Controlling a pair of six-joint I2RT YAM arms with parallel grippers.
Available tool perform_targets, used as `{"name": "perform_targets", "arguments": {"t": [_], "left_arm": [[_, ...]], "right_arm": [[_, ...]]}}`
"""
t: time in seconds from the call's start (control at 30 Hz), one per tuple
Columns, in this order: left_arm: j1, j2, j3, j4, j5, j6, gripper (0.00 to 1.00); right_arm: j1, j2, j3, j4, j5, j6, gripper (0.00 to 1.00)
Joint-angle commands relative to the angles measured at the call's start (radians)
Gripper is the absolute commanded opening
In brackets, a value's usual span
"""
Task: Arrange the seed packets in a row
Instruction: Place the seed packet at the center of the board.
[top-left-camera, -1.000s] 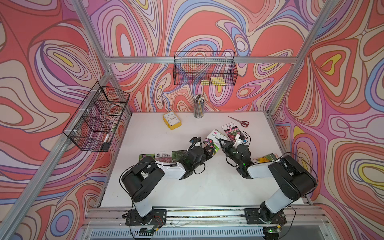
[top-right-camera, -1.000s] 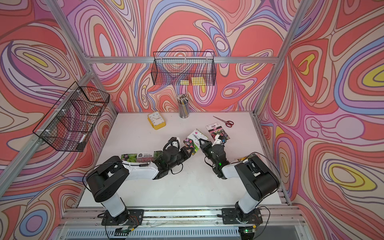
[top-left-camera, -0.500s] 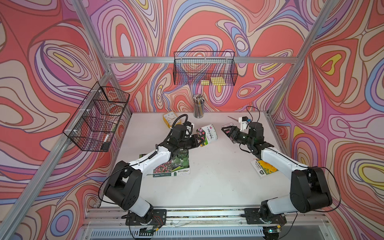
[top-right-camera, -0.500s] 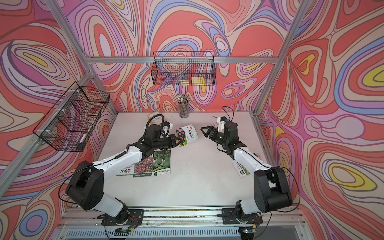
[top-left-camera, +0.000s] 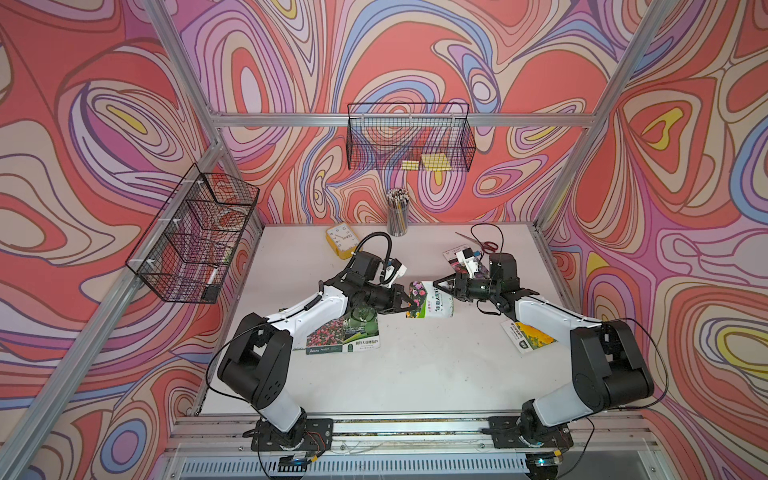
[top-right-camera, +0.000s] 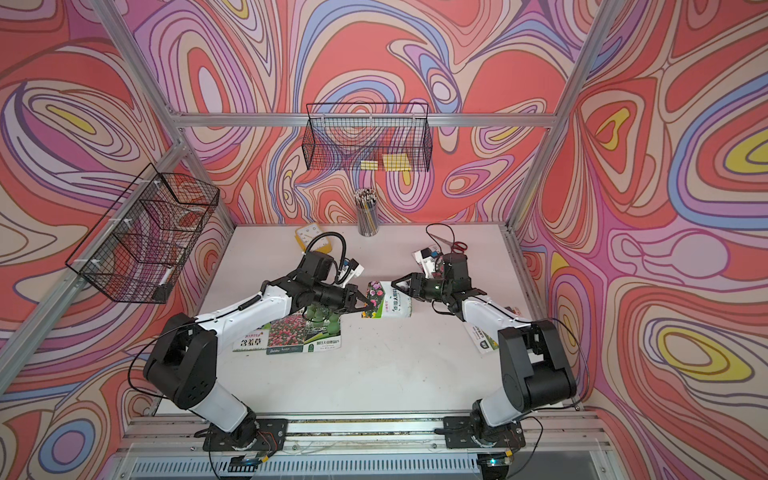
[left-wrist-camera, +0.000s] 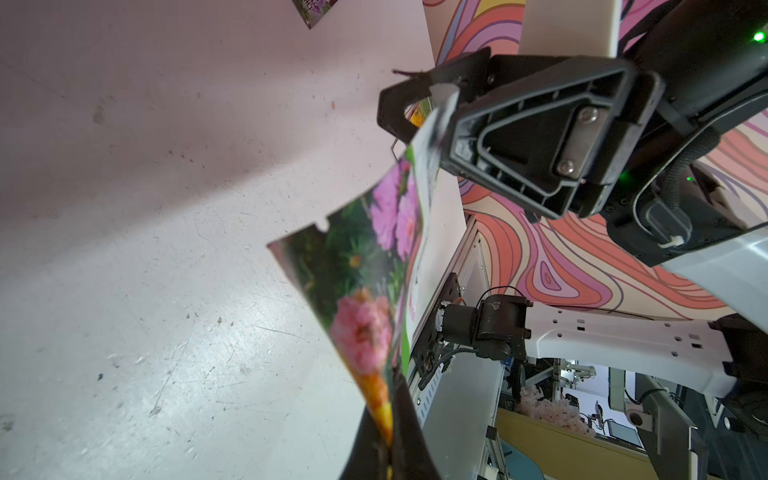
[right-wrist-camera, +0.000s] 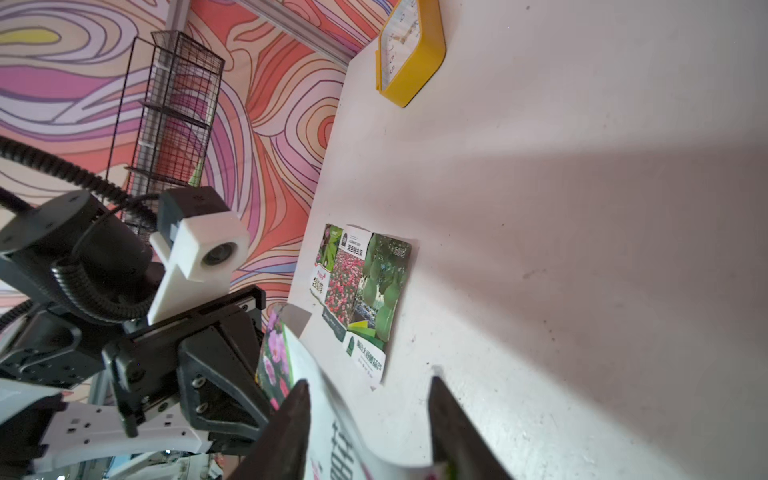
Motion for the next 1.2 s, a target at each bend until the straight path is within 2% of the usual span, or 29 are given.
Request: {"name": "perform_targets", "arguments": {"t": [0.0, 0.13, 0.17, 0.2, 0.23, 0.27, 0.3, 0.4, 0.47, 0.57, 0.67, 0.77, 0.83, 0.87, 1.0, 1.17], "left_arm": [[0.013, 0.024, 0.037, -0.03, 0.017, 0.019, 0.0], [0.045, 0.042, 0.052, -0.042, 0.005, -0.001, 0.0], [0.055, 0.047, 0.056, -0.05, -0.004, -0.008, 0.06], [0.063, 0.047, 0.054, -0.052, -0.011, -0.016, 0.25], [0.069, 0.04, 0.047, -0.055, -0.033, -0.03, 0.68], [0.071, 0.027, 0.033, -0.05, -0.061, -0.05, 0.93], [0.071, 0.012, 0.011, -0.02, -0.079, -0.084, 0.99], [0.052, -0.046, -0.163, 0.273, -0.118, -0.333, 0.99], [0.004, -0.089, -0.265, 0.44, -0.227, -0.458, 0.99], [-0.1, -0.107, -0.322, 0.539, -0.398, -0.534, 0.96], [-0.167, -0.068, -0.327, 0.621, -0.516, -0.596, 0.96], [-0.208, -0.016, -0.412, 0.957, -0.626, -0.687, 0.9], [-0.232, 0.013, -0.443, 1.131, -0.712, -0.694, 0.9], [-0.237, 0.023, -0.442, 1.159, -0.738, -0.692, 0.91], [-0.237, 0.06, -0.4, 1.141, -0.759, -0.67, 0.92], [-0.238, 0.12, -0.415, 1.285, -0.819, -0.672, 0.89]], "right_arm": [[0.002, 0.028, -0.024, 0.081, -0.055, 0.045, 0.26], [0.002, 0.014, -0.045, 0.112, -0.036, 0.071, 0.01], [0.002, 0.006, -0.047, 0.113, -0.023, 0.073, 0.0], [0.002, -0.002, -0.048, 0.114, -0.012, 0.075, 0.0], [0.002, -0.017, -0.051, 0.114, 0.014, 0.078, 0.0], [0.002, -0.032, -0.053, 0.111, 0.055, 0.079, 0.0], [0.002, -0.048, -0.058, 0.111, 0.097, 0.084, 0.0], [0.002, -0.085, -0.089, 0.172, 0.26, 0.14, 0.0], [0.002, -0.082, -0.11, 0.265, 0.351, 0.218, 0.0], [0.015, -0.027, -0.132, 0.455, 0.41, 0.359, 0.0], [0.059, 0.031, -0.138, 0.593, 0.486, 0.461, 0.0], [0.117, 0.054, -0.131, 0.63, 0.59, 0.491, 0.0], [0.144, 0.057, -0.132, 0.646, 0.635, 0.503, 0.0], [0.152, 0.056, -0.139, 0.662, 0.65, 0.514, 0.0], [0.156, 0.053, -0.162, 0.711, 0.674, 0.567, 0.0], [0.174, 0.045, -0.196, 0.742, 0.696, 0.599, 0.0]]}}
